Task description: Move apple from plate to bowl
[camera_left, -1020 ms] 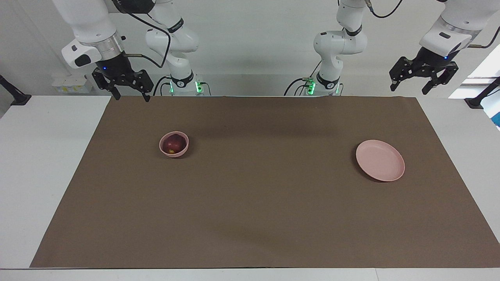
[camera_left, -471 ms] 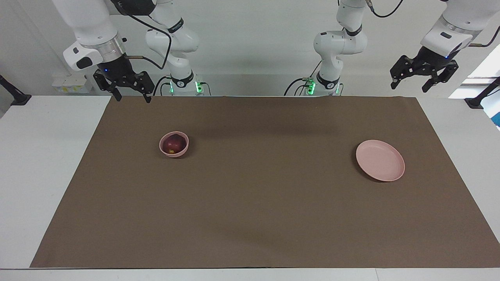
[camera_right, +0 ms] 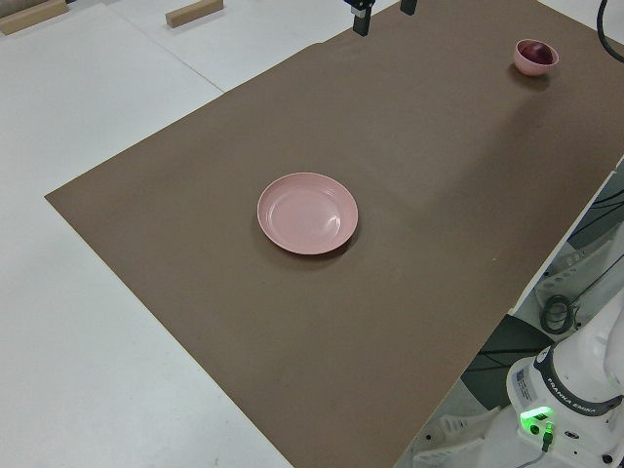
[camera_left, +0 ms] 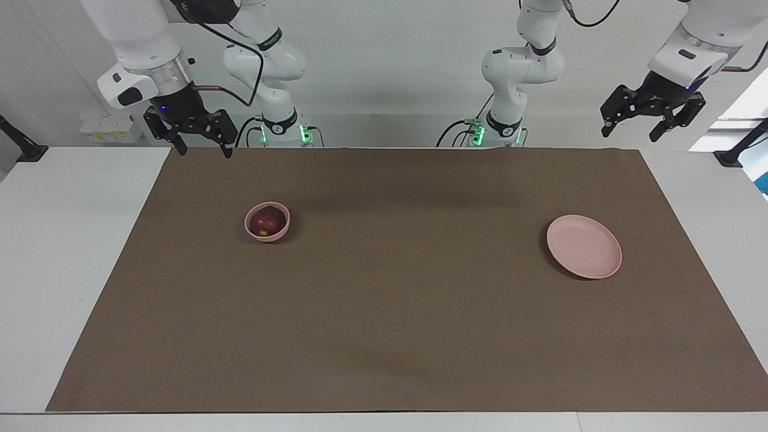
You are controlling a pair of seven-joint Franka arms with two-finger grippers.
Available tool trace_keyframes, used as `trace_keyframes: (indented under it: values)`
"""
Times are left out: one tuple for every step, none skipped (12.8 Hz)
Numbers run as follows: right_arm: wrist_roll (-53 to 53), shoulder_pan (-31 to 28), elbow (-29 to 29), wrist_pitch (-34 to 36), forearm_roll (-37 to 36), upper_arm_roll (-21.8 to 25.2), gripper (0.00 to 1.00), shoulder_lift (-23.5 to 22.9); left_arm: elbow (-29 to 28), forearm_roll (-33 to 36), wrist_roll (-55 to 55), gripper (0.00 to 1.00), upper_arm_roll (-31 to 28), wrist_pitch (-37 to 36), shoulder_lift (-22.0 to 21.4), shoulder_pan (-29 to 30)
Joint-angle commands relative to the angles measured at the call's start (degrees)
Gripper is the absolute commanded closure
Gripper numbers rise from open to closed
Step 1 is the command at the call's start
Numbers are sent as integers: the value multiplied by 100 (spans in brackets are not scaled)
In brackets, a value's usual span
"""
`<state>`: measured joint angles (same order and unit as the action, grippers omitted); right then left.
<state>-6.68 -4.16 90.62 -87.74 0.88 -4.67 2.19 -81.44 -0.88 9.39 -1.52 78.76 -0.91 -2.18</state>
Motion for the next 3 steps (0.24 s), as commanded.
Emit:
trace_keyframes:
  values:
    - [-123, -32, -18, 99, 0, -51, 0, 1, -161, 132, -60, 0, -7, -10, -138, -28]
    - [-132, -6, -18, 99, 0, -51, 0, 1, -161, 132, -60, 0, -7, -10, -138, -28]
    - [-123, -6, -18, 116, 0, -51, 0, 1, -161, 132, -60, 0, -7, -10, -138, -28]
